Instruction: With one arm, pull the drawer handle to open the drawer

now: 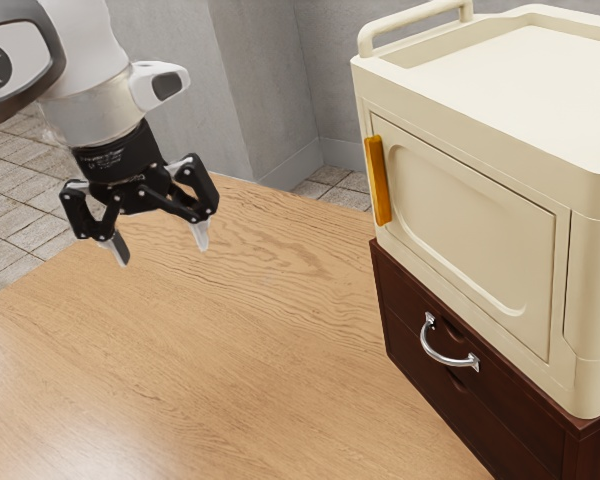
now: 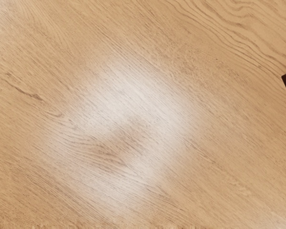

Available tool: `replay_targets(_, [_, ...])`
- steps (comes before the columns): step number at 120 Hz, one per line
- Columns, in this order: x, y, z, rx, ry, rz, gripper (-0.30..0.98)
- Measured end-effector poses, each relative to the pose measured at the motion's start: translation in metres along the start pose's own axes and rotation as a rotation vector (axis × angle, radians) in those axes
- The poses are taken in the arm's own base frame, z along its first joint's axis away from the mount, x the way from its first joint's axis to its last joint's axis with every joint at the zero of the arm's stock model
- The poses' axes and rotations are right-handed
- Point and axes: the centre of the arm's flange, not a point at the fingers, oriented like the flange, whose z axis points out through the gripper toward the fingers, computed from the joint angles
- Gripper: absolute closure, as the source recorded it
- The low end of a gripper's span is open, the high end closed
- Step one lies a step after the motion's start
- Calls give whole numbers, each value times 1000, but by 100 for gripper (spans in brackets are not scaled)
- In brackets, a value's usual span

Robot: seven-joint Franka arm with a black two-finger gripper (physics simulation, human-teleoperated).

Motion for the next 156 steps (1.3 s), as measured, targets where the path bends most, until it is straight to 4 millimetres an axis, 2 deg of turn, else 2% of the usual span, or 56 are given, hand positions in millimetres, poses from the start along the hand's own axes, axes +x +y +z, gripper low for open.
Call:
replay_targets(9, [-5,9,9,0,-20,-79,0])
replay_targets(14, [-13,24,13,-1,-27,-95,0])
replay_targets(22, [-14,54,35,20,-56,-123,0])
replay_targets(33, [-26,89,53,38,-74,-148,0])
replay_targets(44, [-44,118,62,33,-82,-161,0])
replay_targets(51, [-49,129,65,19,-78,-184,0])
replay_targets(72, [-29,140,77,-73,-80,-338,0])
replay_targets(84, [-21,160,100,-88,-98,-400,0])
replay_targets(90, [-22,165,118,-90,-111,-427,0])
replay_targets(100, [-26,170,133,-109,-117,-463,0])
replay_targets(136, [-28,177,141,-173,-90,-543,0])
replay_targets(156, [-34,175,154,-174,-78,-551,0])
